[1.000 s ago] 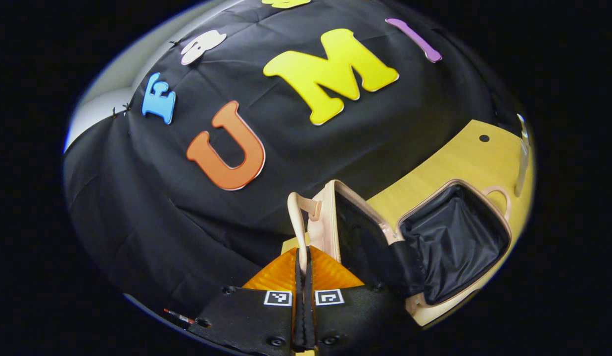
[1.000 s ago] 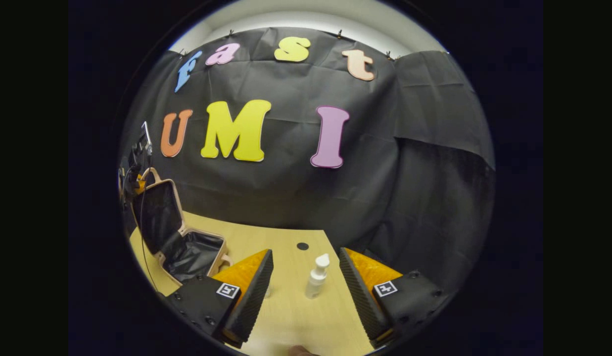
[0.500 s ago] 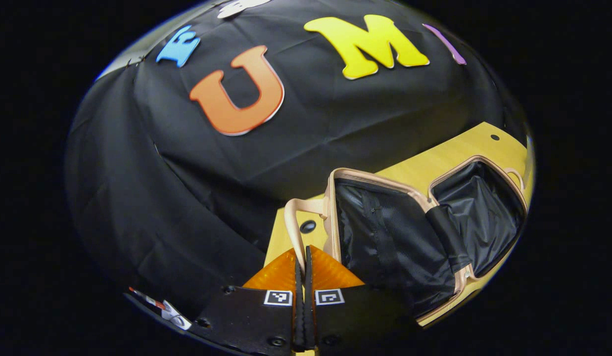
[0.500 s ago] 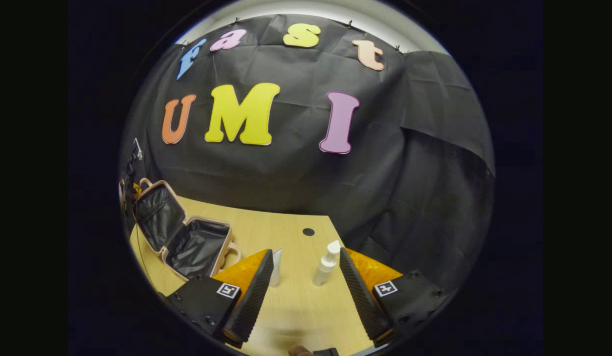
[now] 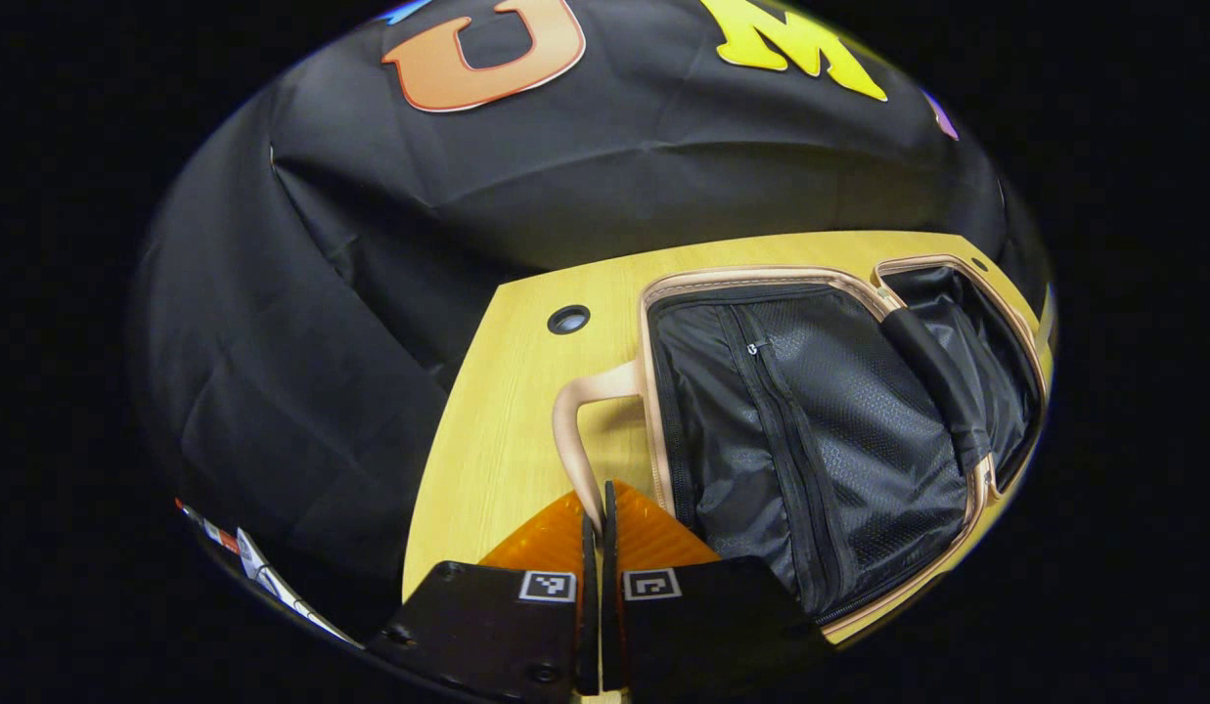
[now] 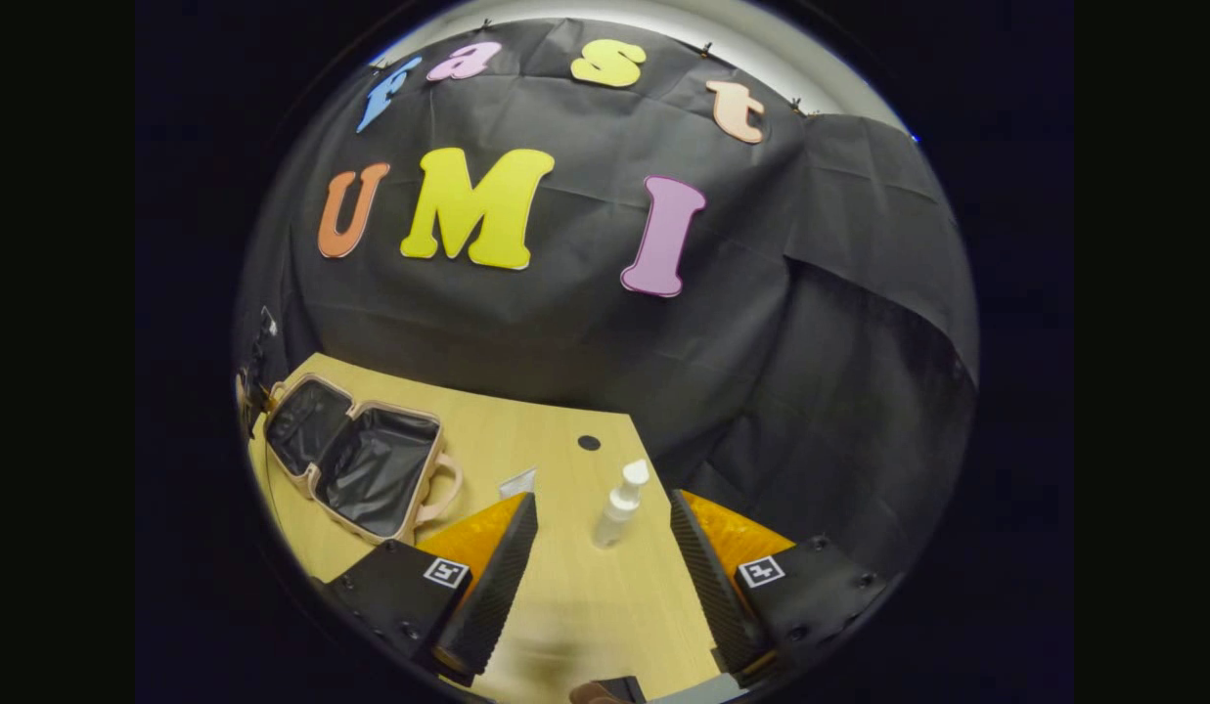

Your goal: First open the suitcase, pack the skin care products into it, and then close the suitcase.

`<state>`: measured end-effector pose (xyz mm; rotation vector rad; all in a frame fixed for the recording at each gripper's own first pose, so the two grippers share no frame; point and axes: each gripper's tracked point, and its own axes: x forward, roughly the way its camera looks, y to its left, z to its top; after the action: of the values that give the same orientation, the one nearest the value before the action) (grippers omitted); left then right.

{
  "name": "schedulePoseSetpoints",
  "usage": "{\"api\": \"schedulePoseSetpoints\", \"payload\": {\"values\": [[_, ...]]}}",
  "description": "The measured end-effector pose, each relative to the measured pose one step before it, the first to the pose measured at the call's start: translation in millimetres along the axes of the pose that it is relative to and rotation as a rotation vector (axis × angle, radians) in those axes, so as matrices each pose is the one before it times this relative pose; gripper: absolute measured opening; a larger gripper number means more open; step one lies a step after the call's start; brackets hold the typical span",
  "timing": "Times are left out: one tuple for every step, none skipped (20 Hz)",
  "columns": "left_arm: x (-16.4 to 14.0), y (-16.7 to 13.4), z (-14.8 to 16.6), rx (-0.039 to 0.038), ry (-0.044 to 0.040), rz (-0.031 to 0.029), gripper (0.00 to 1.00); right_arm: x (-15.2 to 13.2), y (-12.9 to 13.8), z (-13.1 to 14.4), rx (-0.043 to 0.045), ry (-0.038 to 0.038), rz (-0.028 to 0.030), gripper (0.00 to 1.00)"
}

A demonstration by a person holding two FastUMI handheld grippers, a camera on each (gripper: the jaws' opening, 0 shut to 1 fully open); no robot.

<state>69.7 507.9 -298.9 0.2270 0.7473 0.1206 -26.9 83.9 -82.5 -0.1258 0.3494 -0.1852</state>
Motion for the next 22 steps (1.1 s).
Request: {"api": "schedulePoseSetpoints", "payload": {"values": [[2.0, -1.99, -3.08, -0.0018, 0.00728, -0.00707, 0.1, -0.28, -0.73, -0.96, -0.00126, 0.00592, -0.00331, 0.81], [2.7, 0.33, -2.91, 0.00067, 0.00587, 0.0, 0.14, -0.75, -0.74, -1.87, 0.00008, 0.0028, 0.00028, 0.81], [1.95, 3.27, -3.01, 0.00435, 0.00711, 0.01103, 0.11, -0.32, -1.14, -0.6, -0.00021, 0.00117, -0.00107, 0.81], [0.36, 6.38, -3.81, 0.00333, 0.00812, 0.02411, 0.27, 0.34, -2.59, -1.22, 0.00252, 0.00007, -0.00121, 0.81], [-3.89, 6.05, 2.28, 0.00036, -0.00903, 0.01902, 0.4, 0.68, -1.82, -1.07, 0.0065, 0.0008, 0.00355, 0.81], [-5.97, 1.16, 3.72, -0.01193, -0.01145, 0.00092, 0.47, 1.85, -0.85, -2.13, 0.00549, 0.00264, 0.00474, 0.81], [-6.38, -0.91, 4.42, -0.00119, -0.01268, 0.01336, 0.56, 2.12, -1.04, -2.16, 0.00361, 0.00372, 0.005, 0.81], [-8.93, -0.98, 5.9, 0.00133, -0.01216, 0.00913, 0.69, 1.91, -2.39, -2.7, 0.00252, 0.00142, 0.00771, 0.81], [-12.49, -4.49, 9.04, 0.00138, -0.02021, 0.00172, 0.7, 2.25, -2.01, -0.61, -0.00088, -0.00063, 0.00963, 0.81], [-13.98, -9.16, 12.41, -0.00345, -0.03089, -0.00727, 0.8, 2.33, -3.62, -1.26, -0.00219, -0.00423, 0.0078, 0.81], [-13.49, -14.94, 13.66, -0.0044, -0.03194, -0.02398, 0.84, 2.22, -3.69, 0.52, 0.00349, -0.00515, 0.01291, 0.81], [-11.58, -14.84, 13.79, -0.00275, -0.03168, -0.0141, 0.88, 1.99, -5.26, -1.44, 0.00463, -0.00324, 0.01277, 0.81], [-12.94, -17.37, 14.17, -0.00111, -0.02685, -0.01677, 0.99, 3.01, -5.38, -0.82, 0.00157, -0.00412, 0.00718, 0.82], [-11.11, -24.48, 13.03, 0.0013, -0.01887, -0.03101, 1.0, 3.24, -5.29, -2.65, 0.0018, -0.00163, 0.01034, 0.82], [-5.08, -28.92, 11.09, 0.00517, -0.01699, -0.03474, 1.0, 3.24, -5.75, -2.49, 0.00087, 0.00071, 0.00923, 0.81], [-6.71, -30.21, 11.43, 0.01002, -0.01581, -0.03103, 1.0, 3.09, -6.58, -2.63, -0.00099, 0.00084, 0.00867, 0.82], [-7.44, -27.29, 9.81, 0.0084, -0.0166, -0.03068, 0.99, 2.77, -5.67, -1.83, 0.00026, -0.00148, 0.01285, 0.81], [-3.33, -32.19, 9.71, -0.00222, -0.0082, -0.03541, 0.99, 2.41, -6.74, -1.63, -0.00217, -0.00252, 0.0116, 0.82], [-1.39, -31.48, 5.9, -0.01927, -0.00232, -0.03408, 0.99, 3.26, -6.92, -0.73, -0.00633, -0.004, 0.01041, 0.82], [-1.73, -35.31, 4.7, -0.029, -0.0022, -0.05089, 0.99, 2.69, -8.98, -1.3, 0.00036, -0.00354, 0.00563, 0.82], [2.13, -36.75, 4.32, -0.0238, -0.01012, -0.05454, 0.99, 2.4, -9.81, -0.94, 0.00783, 0.00077, 0.0029, 0.82], [4.85, -33.8, 3.73, -0.017, -0.00867, -0.04322, 0.96, 2.16, -8.59, -2.69, 0.00698, 0.00233, 0.00713, 0.81]]}}
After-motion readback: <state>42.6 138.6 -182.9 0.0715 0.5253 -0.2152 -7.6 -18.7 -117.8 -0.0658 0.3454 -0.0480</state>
